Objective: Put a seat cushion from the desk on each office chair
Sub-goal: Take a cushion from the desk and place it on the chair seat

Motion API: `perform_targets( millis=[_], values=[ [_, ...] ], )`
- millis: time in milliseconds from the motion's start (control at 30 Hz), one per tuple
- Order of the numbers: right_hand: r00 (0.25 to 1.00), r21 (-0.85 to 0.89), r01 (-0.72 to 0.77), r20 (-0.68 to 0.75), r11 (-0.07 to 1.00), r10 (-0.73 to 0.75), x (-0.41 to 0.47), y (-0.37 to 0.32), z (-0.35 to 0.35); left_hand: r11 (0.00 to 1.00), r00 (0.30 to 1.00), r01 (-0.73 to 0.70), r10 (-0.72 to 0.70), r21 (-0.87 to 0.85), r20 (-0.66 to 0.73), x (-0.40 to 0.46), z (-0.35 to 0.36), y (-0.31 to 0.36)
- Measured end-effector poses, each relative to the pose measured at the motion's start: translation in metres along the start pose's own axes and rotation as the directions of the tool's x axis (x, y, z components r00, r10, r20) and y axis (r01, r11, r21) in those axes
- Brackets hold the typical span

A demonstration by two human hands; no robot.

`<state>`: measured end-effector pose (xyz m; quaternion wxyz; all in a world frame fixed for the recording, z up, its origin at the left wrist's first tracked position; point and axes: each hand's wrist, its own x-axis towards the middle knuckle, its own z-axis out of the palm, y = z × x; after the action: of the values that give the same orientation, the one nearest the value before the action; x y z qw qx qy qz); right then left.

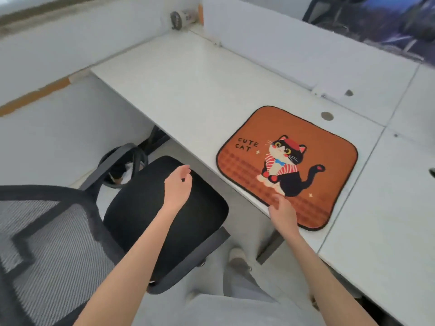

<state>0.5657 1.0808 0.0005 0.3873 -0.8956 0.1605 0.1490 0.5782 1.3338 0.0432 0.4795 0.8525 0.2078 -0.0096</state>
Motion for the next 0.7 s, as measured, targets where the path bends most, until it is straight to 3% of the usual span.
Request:
perform_targets(
  millis=[133,267,367,467,567,700],
  values=[
    [0.975,-0.186,-0.033,-0.222,0.982,-0.009,0.063,0.039,-0.056,0.993,0.986,-0.085,0.073,0.080,0.150,0.057,0.069,0.052],
    [0.960,-0.261,-0.207,-0.238,0.943,0.145,0.109,0.067,-0.086,0.974,0.965,-0.110,0.057,0.199,0.257,0.111,0.123,0.079],
    [0.927,-0.198,-0.350,-0.213,0.916,0.308,0.128,0.079,-0.097,0.947,0.962,-0.082,-0.007,0.310,0.275,0.143,0.144,0.076],
    [0.898,-0.179,-0.416,-0.233,0.892,0.372,0.139,0.086,-0.101,0.901,0.955,-0.077,-0.056,0.426,0.290,0.165,0.157,0.067],
    [0.895,-0.117,-0.366,-0.316,0.923,0.314,0.145,0.087,-0.098,0.864,0.962,-0.091,-0.051,0.496,0.267,0.176,0.169,0.066],
    [0.853,0.122,-0.292,-0.416,0.949,0.316,0.153,0.082,-0.099,0.869,0.993,-0.026,-0.036,0.494,0.116,0.182,0.173,0.075]
  ],
)
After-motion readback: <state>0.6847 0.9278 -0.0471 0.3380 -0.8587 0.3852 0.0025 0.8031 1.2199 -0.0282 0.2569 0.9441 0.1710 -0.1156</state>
